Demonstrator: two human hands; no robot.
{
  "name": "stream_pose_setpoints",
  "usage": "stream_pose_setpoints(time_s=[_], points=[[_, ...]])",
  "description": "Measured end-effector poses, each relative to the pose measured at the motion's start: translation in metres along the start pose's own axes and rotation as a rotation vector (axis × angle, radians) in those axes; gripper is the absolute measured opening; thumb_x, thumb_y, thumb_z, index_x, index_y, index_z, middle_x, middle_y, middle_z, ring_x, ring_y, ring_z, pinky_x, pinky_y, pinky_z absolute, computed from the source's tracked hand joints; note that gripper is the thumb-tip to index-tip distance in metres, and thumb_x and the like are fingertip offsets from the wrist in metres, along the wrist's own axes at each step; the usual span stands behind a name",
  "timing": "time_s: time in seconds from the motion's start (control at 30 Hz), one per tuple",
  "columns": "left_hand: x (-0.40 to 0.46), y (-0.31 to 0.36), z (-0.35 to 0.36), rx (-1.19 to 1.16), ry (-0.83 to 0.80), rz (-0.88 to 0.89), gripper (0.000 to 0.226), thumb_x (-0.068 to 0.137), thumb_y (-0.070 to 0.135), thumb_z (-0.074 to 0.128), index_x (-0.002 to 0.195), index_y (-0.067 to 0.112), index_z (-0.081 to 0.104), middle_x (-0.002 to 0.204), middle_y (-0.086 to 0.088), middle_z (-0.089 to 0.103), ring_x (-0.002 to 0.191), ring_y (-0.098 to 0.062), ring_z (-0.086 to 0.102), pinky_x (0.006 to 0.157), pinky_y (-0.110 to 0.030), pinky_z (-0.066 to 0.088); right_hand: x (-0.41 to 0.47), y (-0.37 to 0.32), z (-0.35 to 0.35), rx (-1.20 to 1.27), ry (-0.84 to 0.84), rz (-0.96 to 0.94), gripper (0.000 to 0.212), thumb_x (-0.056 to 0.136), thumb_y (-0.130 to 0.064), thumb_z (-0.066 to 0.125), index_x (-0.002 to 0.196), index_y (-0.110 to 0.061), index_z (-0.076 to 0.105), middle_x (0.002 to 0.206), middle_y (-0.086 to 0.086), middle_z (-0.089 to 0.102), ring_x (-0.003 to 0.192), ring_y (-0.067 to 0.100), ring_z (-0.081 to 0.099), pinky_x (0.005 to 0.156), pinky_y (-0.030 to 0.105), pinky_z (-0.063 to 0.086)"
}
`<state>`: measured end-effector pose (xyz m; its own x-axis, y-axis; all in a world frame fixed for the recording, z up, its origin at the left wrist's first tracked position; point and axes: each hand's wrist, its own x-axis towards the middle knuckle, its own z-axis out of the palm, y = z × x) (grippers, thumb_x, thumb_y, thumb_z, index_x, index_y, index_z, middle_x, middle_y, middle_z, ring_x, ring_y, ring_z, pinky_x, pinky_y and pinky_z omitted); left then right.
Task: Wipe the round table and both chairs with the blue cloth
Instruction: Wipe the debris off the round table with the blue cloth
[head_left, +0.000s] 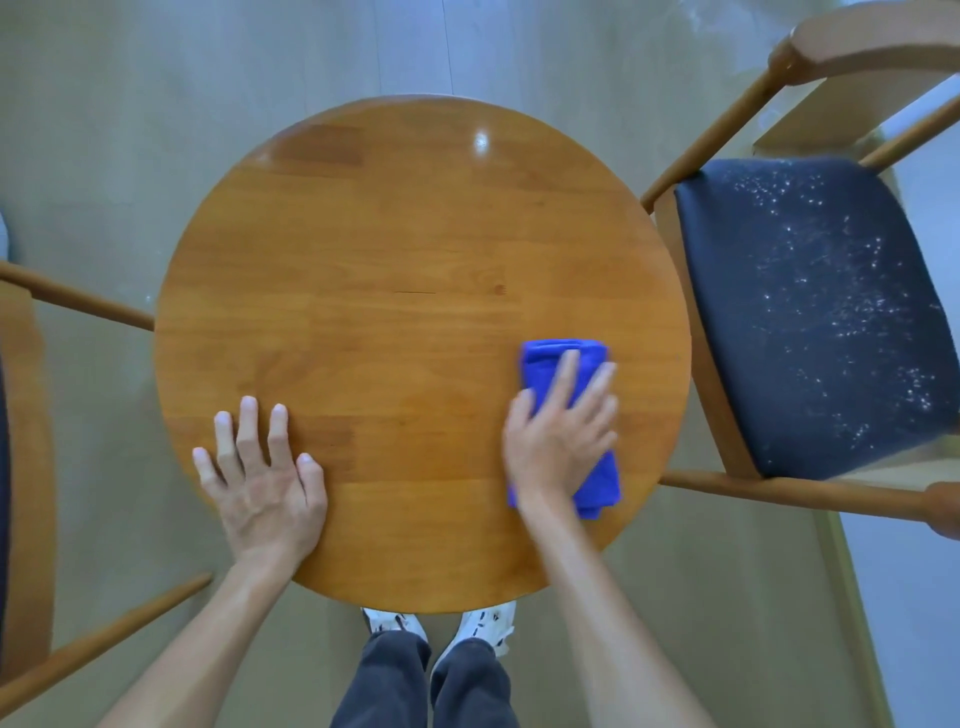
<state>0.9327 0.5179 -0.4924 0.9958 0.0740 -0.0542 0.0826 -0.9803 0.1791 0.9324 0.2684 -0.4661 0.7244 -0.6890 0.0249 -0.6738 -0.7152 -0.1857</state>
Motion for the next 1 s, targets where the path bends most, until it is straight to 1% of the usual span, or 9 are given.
stream_pose_setpoints(time_s=[0.17,0.23,0.3,0.47,0.53,0.6,0.7,0.83,1.0], points=[[0.023,0.007,-0.001,0.0,-0.05,0.045,0.058,0.083,0.035,0.033,0.136,0.011,0.041,0.153,-0.015,0.028,0.144,-0.035,0.02,0.108,-0.069,0.013,-0.065,-0.03,0.0,0.139,-0.197,-0.742,0.054,0.086,-0.036,0.058,0.137,-0.022,0.051,0.151,0.019,0.036,0.127,0.035,0.047,0.093,0.042,0.045],[0.031,0.006,0.002,0.016,-0.057,0.083,0.059,0.086,0.037,0.033,0.14,0.014,0.039,0.156,-0.012,0.025,0.145,-0.033,0.018,0.11,-0.067,0.012,-0.04,0.002,-0.003,0.15,-0.203,-0.842,0.049,0.087,-0.04,0.062,0.133,-0.023,0.056,0.149,0.016,0.039,0.127,0.031,0.05,0.09,0.038,0.044],[0.032,0.003,0.005,0.035,-0.049,0.089,0.06,0.088,0.039,0.031,0.143,0.016,0.037,0.157,-0.01,0.022,0.146,-0.032,0.017,0.112,-0.064,0.009,-0.005,0.033,-0.006,0.101,-0.131,-0.705,0.051,0.085,-0.036,0.068,0.132,-0.019,0.058,0.147,0.018,0.041,0.126,0.034,0.05,0.092,0.042,0.044],[0.027,0.003,0.006,0.059,-0.029,0.099,0.06,0.089,0.038,0.031,0.144,0.015,0.036,0.158,-0.012,0.02,0.147,-0.033,0.017,0.113,-0.064,0.007,0.104,0.022,-0.003,0.147,0.015,0.19,0.057,0.096,-0.032,0.052,0.147,-0.014,0.035,0.156,0.022,0.019,0.138,0.04,0.027,0.108,0.05,0.025],[0.026,0.004,0.005,0.065,-0.019,0.104,0.06,0.089,0.037,0.031,0.144,0.014,0.036,0.158,-0.014,0.021,0.146,-0.035,0.018,0.112,-0.065,0.008,0.141,-0.01,0.006,0.159,0.023,0.335,0.06,0.097,-0.035,0.046,0.149,-0.013,0.026,0.158,0.023,0.011,0.141,0.039,0.02,0.108,0.049,0.023],[0.026,0.005,0.007,0.07,-0.012,0.105,0.06,0.089,0.037,0.031,0.144,0.014,0.036,0.158,-0.015,0.023,0.146,-0.036,0.019,0.112,-0.065,0.009,0.169,-0.05,0.016,0.146,0.025,0.331,0.064,0.095,-0.038,0.044,0.15,-0.012,0.024,0.157,0.024,0.009,0.141,0.038,0.019,0.107,0.048,0.024],[0.031,0.0,0.012,0.083,0.019,0.106,0.06,0.087,0.037,0.032,0.143,0.016,0.037,0.157,-0.015,0.025,0.145,-0.036,0.022,0.113,-0.064,0.009,0.191,-0.132,0.032,0.135,-0.01,0.142,0.064,0.095,-0.041,0.041,0.15,-0.012,0.024,0.157,0.024,0.01,0.142,0.037,0.019,0.107,0.046,0.024],[0.032,-0.001,0.016,0.11,0.05,0.122,0.06,0.087,0.038,0.034,0.142,0.016,0.038,0.156,-0.016,0.027,0.144,-0.036,0.025,0.113,-0.064,0.011,0.151,-0.243,0.054,0.115,-0.121,-0.303,0.064,0.095,-0.044,0.041,0.151,-0.018,0.025,0.158,0.021,0.01,0.144,0.035,0.018,0.112,0.045,0.022],[0.03,0.002,0.011,0.119,0.074,0.119,0.059,0.085,0.036,0.036,0.139,0.014,0.041,0.153,-0.019,0.034,0.141,-0.037,0.031,0.111,-0.066,0.017,0.04,-0.288,0.064,0.132,-0.266,-0.929,0.058,0.088,-0.041,0.048,0.143,-0.022,0.04,0.156,0.017,0.023,0.139,0.033,0.028,0.108,0.043,0.027]])
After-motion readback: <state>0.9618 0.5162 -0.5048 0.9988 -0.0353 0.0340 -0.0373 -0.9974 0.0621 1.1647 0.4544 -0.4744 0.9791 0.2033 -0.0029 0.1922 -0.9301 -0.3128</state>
